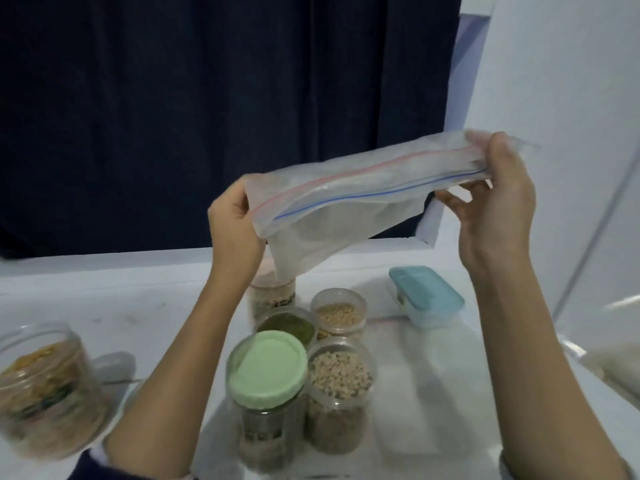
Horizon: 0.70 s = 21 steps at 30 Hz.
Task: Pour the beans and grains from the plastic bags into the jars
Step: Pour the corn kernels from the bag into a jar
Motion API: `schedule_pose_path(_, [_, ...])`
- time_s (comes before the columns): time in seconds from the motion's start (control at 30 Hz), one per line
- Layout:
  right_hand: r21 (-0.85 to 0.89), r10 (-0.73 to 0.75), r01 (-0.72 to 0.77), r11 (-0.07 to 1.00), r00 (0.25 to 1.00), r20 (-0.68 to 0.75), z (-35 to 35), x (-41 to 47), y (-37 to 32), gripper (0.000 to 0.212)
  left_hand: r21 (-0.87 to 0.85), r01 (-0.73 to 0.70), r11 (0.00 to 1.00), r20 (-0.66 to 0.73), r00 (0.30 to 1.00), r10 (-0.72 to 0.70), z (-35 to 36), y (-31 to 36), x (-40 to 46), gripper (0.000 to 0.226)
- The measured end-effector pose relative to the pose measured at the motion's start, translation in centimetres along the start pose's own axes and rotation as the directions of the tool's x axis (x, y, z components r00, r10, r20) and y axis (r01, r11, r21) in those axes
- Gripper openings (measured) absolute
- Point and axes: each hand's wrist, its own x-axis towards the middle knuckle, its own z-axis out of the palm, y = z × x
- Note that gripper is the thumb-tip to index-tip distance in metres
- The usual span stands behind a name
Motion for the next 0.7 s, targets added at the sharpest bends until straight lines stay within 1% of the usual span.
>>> schedule_pose_path(0.1, [-0.014,-0.086,0.086,0.996,0.996,0.003,-3.7,2.9,-0.8,0.019,0.005,0.086,0.996,0.063,0.994,-0.086,4.2,1.2,0.0,0.008])
schedule_pose_path(0.17, [-0.091,-0.144,0.146,0.985,0.989,0.028,-5.2,4.5,-0.9,0.014,0.036,0.177,0.984,0.089,0.980,-0.179,6.2,1.7,0.1,0.018])
schedule_pose_path(0.27, [-0.202,-0.200,0.209,0.957,0.978,0.067,-6.6,6.2,-0.4,0.015,0.092,0.329,0.940,0.096,0.936,-0.338,8.5,1.5,-0.2,0.029])
schedule_pose_path(0.37, [-0.285,-0.265,0.275,0.918,0.961,0.072,-7.7,7.1,1.1,0.019,0.143,0.444,0.885,0.087,0.885,-0.458,10.2,0.9,-0.3,0.033])
schedule_pose_path(0.53, [-0.404,-0.268,0.272,0.873,0.961,0.068,-8.9,7.9,3.8,0.044,0.265,0.516,0.815,0.071,0.832,-0.550,12.1,-0.4,-0.6,0.038])
schedule_pose_path(0.7, [-0.441,-0.274,0.276,0.854,0.959,0.068,-10.2,8.3,5.0,0.054,0.350,0.574,0.741,0.047,0.779,-0.625,14.2,-1.4,-1.7,0.039])
